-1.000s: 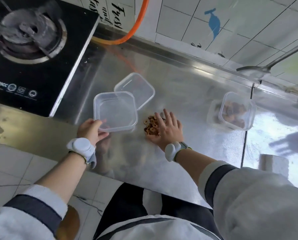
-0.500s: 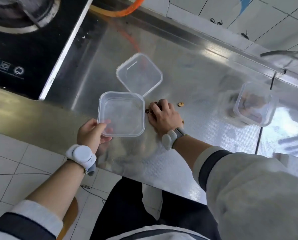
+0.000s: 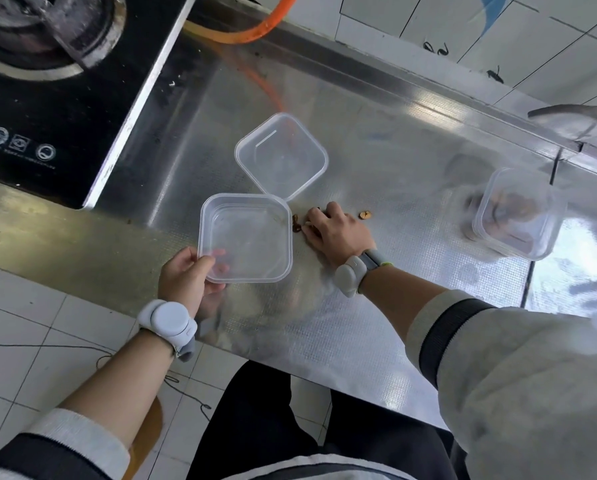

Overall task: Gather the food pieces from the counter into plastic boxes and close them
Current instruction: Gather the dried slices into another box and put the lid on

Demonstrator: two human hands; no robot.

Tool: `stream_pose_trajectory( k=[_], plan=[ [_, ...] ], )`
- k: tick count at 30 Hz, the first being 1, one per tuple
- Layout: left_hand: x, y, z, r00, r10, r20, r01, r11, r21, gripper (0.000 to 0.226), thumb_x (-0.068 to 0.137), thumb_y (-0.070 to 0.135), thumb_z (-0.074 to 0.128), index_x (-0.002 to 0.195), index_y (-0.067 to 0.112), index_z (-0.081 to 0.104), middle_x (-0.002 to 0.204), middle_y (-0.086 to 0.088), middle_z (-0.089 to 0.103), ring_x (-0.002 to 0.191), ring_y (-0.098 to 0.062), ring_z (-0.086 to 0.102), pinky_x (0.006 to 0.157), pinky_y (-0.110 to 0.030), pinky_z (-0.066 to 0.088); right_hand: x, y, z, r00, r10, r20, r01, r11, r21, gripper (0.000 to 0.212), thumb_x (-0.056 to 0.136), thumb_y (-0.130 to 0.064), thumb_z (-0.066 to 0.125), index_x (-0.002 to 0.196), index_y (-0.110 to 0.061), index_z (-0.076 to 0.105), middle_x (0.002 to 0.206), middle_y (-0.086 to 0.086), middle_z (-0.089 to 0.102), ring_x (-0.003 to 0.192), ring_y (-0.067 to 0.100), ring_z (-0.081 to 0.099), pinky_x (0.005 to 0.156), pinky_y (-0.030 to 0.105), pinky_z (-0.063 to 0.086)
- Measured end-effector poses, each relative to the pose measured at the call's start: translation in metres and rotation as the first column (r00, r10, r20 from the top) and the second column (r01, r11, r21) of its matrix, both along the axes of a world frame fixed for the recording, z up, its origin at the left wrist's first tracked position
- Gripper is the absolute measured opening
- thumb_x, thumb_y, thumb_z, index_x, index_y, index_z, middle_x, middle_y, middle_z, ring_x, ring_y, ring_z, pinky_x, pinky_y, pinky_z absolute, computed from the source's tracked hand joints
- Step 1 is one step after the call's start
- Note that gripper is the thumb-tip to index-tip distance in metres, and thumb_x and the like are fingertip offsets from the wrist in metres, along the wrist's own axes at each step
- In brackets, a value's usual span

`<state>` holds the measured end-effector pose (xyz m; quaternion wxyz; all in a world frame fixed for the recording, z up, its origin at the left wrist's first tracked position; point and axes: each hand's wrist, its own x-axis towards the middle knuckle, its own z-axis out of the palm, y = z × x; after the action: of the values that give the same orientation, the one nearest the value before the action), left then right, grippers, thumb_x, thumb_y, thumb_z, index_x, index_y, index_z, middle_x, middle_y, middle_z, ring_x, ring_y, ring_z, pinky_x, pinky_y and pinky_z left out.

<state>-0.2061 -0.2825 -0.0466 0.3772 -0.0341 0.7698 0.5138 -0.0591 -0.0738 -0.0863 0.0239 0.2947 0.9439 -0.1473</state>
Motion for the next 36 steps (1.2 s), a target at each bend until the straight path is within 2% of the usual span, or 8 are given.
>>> stream_pose_trajectory(
  k=[4, 7, 10, 16, 20, 25, 31, 36],
  plan=[
    [0.000, 0.000, -0.001, 1.000, 0.009, 0.001, -0.009, 1.000, 0.009, 0.009, 0.089, 0.003, 0.053, 0.080, 0.005, 0.051, 0.099, -0.001, 0.077, 0.082, -0.028, 0.071, 0.066, -0.036, 0.055, -0.002, 0.004, 0.012, 0.997, -0.066, 0.027, 0.067, 0.996, -0.050, 0.030, 0.096, -0.039, 0.046, 0.105, -0.011, 0.054, 0.094, 0.011, 0.056, 0.067, 0.034, 0.060, 0.053, 0.036, 0.047],
    [0.000, 0.001, -0.003, 1.000, -0.004, 0.013, 0.004, 1.000, 0.000, 0.014, 0.087, 0.006, 0.055, 0.086, -0.008, 0.057, 0.098, -0.003, 0.077, 0.081, -0.028, 0.070, 0.069, -0.037, 0.055, -0.006, 0.007, 0.032, 0.990, -0.139, -0.025, 0.136, 0.988, -0.074, 0.029, 0.097, -0.036, 0.044, 0.103, -0.009, 0.053, 0.091, 0.010, 0.055, 0.065, 0.034, 0.057, 0.057, 0.035, 0.046],
    [0.000, 0.000, 0.005, 0.999, -0.032, 0.029, 0.031, 0.999, 0.004, 0.010, 0.082, 0.010, 0.058, 0.079, 0.005, 0.067, 0.086, -0.002, 0.078, 0.080, -0.031, 0.068, 0.073, -0.043, 0.054, -0.020, 0.000, 0.060, 0.980, -0.175, -0.097, 0.161, 0.978, -0.131, 0.030, 0.097, -0.039, 0.042, 0.104, -0.011, 0.051, 0.094, 0.008, 0.054, 0.067, 0.033, 0.054, 0.056, 0.031, 0.037],
    [0.003, 0.010, 0.022, 0.997, -0.045, 0.065, 0.041, 0.998, 0.053, 0.035, 0.081, 0.018, 0.067, 0.100, -0.011, 0.061, 0.081, -0.005, 0.075, 0.079, -0.025, 0.068, 0.077, -0.048, 0.056, -0.060, -0.048, 0.089, 0.947, 0.123, -0.297, -0.124, 0.992, 0.015, 0.028, 0.091, -0.034, 0.048, 0.090, -0.009, 0.061, 0.081, 0.008, 0.059, 0.056, 0.032, 0.057, 0.044, 0.030, 0.044],
    [0.005, 0.012, 0.022, 0.996, -0.045, 0.083, 0.041, 0.998, 0.049, 0.015, 0.088, 0.017, 0.069, 0.086, 0.004, 0.064, 0.072, -0.003, 0.072, 0.067, -0.015, 0.070, 0.074, -0.042, 0.057, -0.070, -0.061, 0.085, 0.955, 0.208, -0.212, -0.218, 0.976, -0.023, 0.041, 0.090, -0.043, 0.039, 0.103, -0.013, 0.063, 0.088, 0.008, 0.062, 0.061, 0.033, 0.060, 0.047, 0.036, 0.052],
    [-0.001, 0.005, 0.017, 0.995, -0.009, 0.103, 0.003, 0.998, 0.055, 0.016, 0.084, 0.017, 0.074, 0.075, 0.010, 0.062, 0.067, -0.001, 0.071, 0.066, -0.018, 0.067, 0.073, -0.043, 0.058, -0.069, -0.058, 0.088, 0.961, 0.266, -0.075, -0.270, 0.962, -0.047, 0.046, 0.090, -0.047, 0.054, 0.126, -0.019, 0.054, 0.117, 0.009, 0.058, 0.083, 0.035, 0.066, 0.064, 0.042, 0.056],
    [-0.003, 0.004, 0.016, 0.993, -0.008, 0.119, 0.002, 0.998, 0.056, 0.018, 0.083, 0.021, 0.076, 0.074, 0.013, 0.063, 0.072, -0.005, 0.072, 0.065, -0.017, 0.067, 0.068, -0.036, 0.057, -0.068, -0.054, 0.091, 0.962, 0.268, -0.047, -0.271, 0.961, -0.054, 0.040, 0.091, -0.046, 0.052, 0.123, -0.021, 0.058, 0.124, 0.007, 0.056, 0.090, 0.033, 0.066, 0.068, 0.045, 0.058],
    [-0.003, 0.005, 0.018, 0.993, -0.018, 0.117, 0.010, 0.998, 0.067, 0.019, 0.084, 0.019, 0.075, 0.075, 0.010, 0.061, 0.076, -0.010, 0.073, 0.063, -0.015, 0.066, 0.062, -0.031, 0.056, -0.067, -0.054, 0.095, 0.951, 0.294, -0.092, -0.300, 0.952, -0.065, 0.030, 0.090, -0.036, 0.059, 0.107, -0.012, 0.066, 0.115, 0.010, 0.063, 0.082, 0.034, 0.067, 0.065, 0.044, 0.058]
  ],
)
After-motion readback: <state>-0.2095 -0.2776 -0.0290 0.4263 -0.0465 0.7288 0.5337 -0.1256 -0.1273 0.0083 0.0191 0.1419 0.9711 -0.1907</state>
